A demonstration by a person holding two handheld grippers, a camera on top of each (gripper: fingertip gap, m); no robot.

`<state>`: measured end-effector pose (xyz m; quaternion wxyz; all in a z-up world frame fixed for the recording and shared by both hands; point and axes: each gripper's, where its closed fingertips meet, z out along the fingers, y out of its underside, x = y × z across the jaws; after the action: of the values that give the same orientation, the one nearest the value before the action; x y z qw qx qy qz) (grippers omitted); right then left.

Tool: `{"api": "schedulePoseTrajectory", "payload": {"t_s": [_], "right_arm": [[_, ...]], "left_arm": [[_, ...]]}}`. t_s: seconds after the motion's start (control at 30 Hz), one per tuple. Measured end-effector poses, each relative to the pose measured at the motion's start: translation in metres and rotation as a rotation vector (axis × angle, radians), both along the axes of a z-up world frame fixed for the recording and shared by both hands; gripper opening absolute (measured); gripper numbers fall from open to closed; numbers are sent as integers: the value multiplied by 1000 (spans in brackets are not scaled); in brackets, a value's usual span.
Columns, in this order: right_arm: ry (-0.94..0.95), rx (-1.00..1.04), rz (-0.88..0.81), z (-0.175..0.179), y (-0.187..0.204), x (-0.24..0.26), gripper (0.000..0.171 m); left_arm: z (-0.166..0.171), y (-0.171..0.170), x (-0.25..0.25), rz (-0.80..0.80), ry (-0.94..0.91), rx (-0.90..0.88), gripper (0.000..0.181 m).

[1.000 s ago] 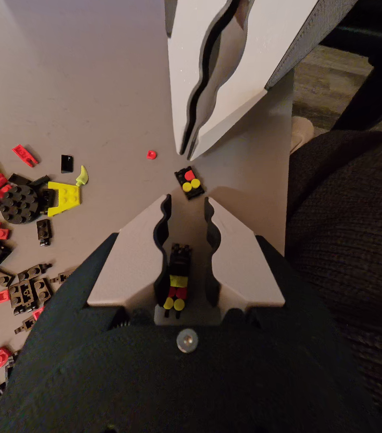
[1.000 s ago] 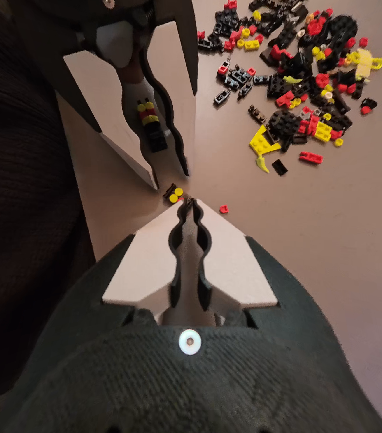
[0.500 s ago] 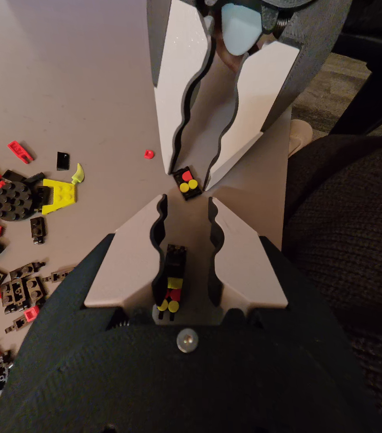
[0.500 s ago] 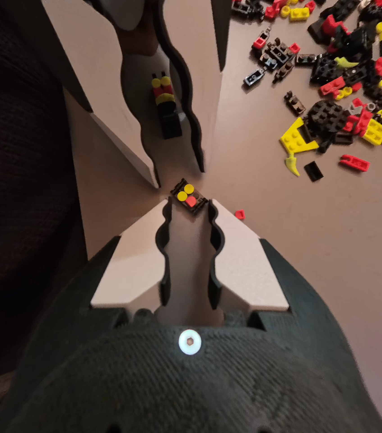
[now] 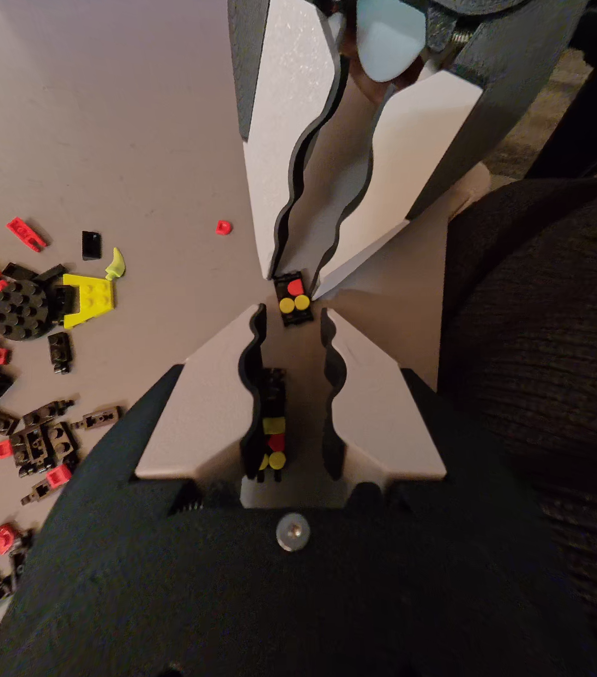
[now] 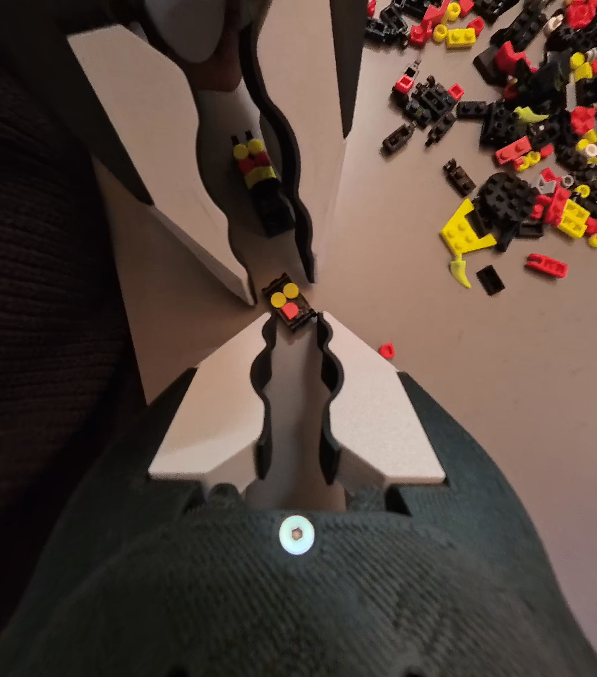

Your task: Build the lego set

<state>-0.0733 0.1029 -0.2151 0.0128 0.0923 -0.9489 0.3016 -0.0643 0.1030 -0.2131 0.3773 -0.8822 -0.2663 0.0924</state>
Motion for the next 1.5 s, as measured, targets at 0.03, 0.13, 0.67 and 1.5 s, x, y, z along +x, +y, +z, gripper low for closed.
{"api": "schedulePoseTrajectory", "payload": {"t_s": [0.03,0.13,0.67,1.5], "right_arm": [[2,-3,-1,0,-2,1,20],[6,-12,8,0,-4,4,18],[82,-76,80,14,-5,6,5],[67,-29,116,8,-10,8,0]], "left_arm": [[0,-2,-1,3,10,-10,26],[0,-7,-3,17,18,-22,20],[0,-8,-3,10,9,-13,14],[0,-9,-4,9,20,-17,14]]}}
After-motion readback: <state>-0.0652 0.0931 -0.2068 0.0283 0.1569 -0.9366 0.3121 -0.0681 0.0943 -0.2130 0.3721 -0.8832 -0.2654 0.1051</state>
